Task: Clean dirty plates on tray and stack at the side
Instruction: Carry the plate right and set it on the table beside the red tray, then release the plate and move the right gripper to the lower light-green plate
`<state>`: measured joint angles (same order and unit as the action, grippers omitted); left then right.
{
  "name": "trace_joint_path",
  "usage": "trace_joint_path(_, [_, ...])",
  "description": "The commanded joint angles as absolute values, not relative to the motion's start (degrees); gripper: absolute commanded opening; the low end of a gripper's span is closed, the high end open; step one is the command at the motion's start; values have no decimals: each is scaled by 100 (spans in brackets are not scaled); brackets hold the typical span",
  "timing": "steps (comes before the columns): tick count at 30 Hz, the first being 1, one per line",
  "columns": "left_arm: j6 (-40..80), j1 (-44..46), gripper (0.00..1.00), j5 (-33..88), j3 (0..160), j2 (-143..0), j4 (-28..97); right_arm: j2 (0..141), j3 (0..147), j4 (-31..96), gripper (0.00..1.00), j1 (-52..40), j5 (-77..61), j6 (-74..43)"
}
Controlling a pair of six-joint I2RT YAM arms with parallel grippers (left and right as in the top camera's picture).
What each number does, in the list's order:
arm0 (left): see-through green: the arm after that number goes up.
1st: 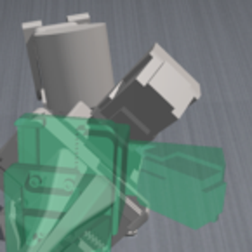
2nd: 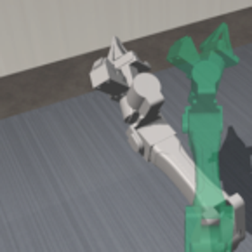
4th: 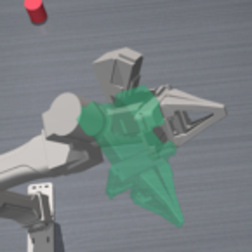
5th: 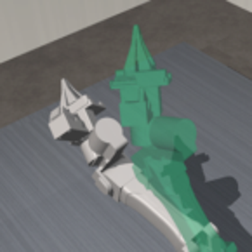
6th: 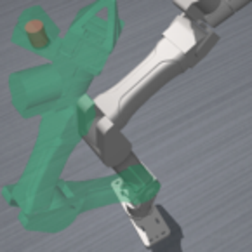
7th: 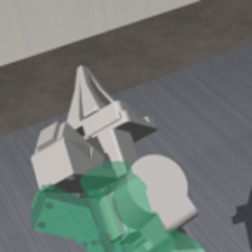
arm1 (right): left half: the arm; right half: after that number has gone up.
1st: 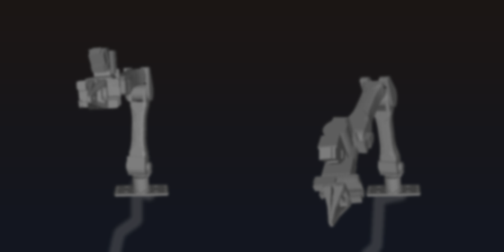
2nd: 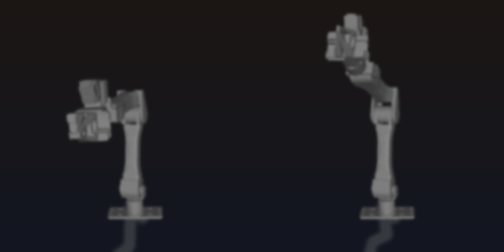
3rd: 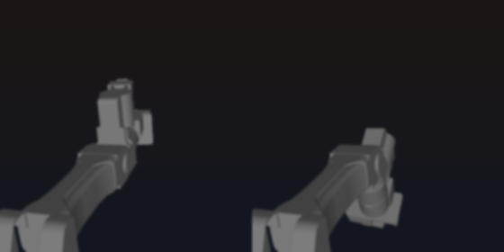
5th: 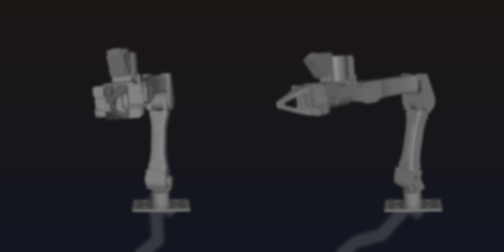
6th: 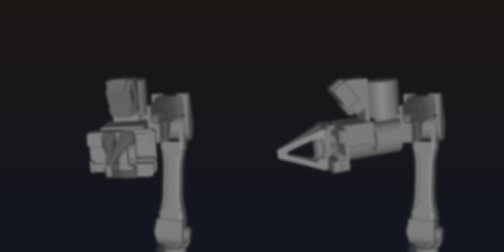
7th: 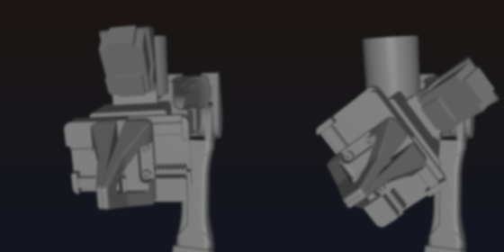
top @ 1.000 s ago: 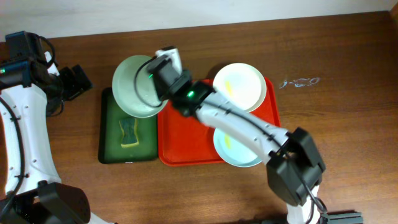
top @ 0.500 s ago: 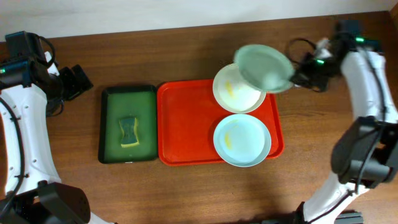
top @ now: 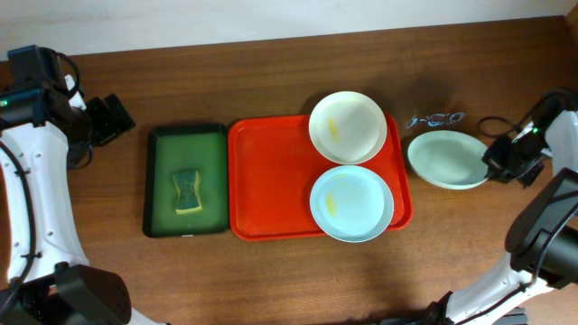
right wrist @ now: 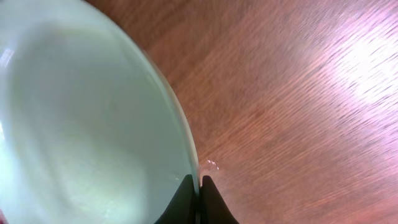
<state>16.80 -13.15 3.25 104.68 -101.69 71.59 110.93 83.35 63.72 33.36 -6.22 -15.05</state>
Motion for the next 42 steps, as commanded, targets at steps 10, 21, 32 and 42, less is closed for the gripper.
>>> trace_joint_path(10, [1732, -1330, 99, 368, 10530, -10125, 7168, 10971, 7931, 5605, 15, 3183, -847, -1540])
trace_joint_path(21, [1732, -1330, 99, 368, 10530, -10125, 7166, 10313, 9076, 7926, 39, 2438, -1459, -1372])
trace_joint_path(32, [1732, -1330, 99, 368, 10530, -10125, 7168, 10042, 9028, 8475, 87, 257, -1026, -1372])
trace_joint_path(42, [1732, -1330, 99, 368, 10530, -10125, 7166, 10044, 9002, 8643, 61, 263, -952, -1372])
